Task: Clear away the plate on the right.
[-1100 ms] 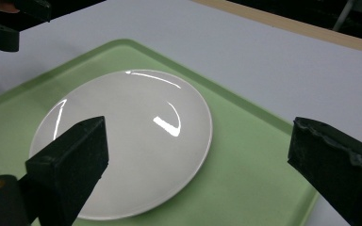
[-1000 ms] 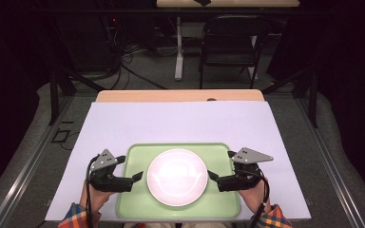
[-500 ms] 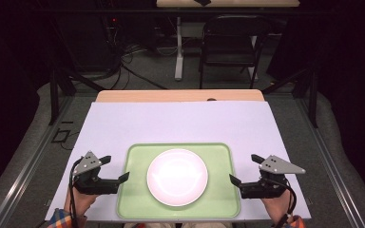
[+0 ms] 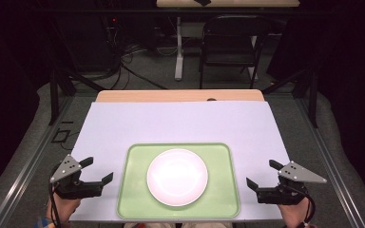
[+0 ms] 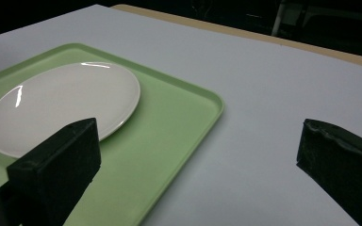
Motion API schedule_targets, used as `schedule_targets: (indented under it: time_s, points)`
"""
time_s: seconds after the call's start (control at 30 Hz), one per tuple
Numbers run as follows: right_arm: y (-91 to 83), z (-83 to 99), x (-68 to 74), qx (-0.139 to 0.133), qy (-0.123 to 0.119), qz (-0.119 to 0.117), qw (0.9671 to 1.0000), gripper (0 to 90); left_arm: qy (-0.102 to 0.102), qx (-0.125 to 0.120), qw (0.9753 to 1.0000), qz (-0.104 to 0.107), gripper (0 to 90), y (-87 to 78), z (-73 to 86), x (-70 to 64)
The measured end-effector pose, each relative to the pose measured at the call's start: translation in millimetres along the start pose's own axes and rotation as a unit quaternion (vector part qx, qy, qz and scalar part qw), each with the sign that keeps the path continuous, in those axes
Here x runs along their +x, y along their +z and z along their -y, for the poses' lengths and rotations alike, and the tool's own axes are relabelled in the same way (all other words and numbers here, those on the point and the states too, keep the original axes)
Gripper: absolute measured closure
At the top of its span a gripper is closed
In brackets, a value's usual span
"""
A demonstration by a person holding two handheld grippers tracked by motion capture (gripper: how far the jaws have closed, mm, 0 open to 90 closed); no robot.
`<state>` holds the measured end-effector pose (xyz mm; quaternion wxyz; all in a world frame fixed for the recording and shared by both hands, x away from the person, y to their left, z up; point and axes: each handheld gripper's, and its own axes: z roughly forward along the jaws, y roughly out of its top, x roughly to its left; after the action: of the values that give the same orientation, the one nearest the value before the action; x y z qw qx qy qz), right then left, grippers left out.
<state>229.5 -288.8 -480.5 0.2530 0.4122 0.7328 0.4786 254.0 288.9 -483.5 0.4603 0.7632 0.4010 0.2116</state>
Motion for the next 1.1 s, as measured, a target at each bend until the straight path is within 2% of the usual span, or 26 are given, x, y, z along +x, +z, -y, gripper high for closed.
schedule_targets:
  time_s: [0.2,0.57,0.67,0.83,1.07,1.1]
  points:
    - [-13.4,7.4,-5.7,-0.004,0.002,0.013,0.9999,0.0,-0.009,-0.015,0.9998,-0.004,3.6,-9.3,10.7,6.6]
    - [-31.8,22.5,-11.2,0.002,0.014,0.033,0.9994,0.0,-0.022,-0.003,0.9994,-0.024,3.1,-16.5,24.3,15.2]
    - [-33.2,26.2,-12.0,0.003,0.019,0.034,0.9992,0.0,-0.023,-0.001,0.9994,-0.027,3.0,-17.4,26.3,16.2]
    - [-35.6,38.2,-15.8,0.025,0.032,0.044,0.9982,0.0,-0.018,0.008,0.9993,-0.031,3.0,-18.3,33.9,17.3]
    - [-36.7,44.4,-19.4,0.033,0.040,0.051,0.9973,0.0,-0.036,0.015,0.9987,-0.032,2.9,-14.8,45.9,21.6]
    - [-35.2,45.6,-19.4,0.037,0.040,0.052,0.9972,0.0,-0.042,0.021,0.9986,-0.026,2.8,-12.4,48.8,23.8]
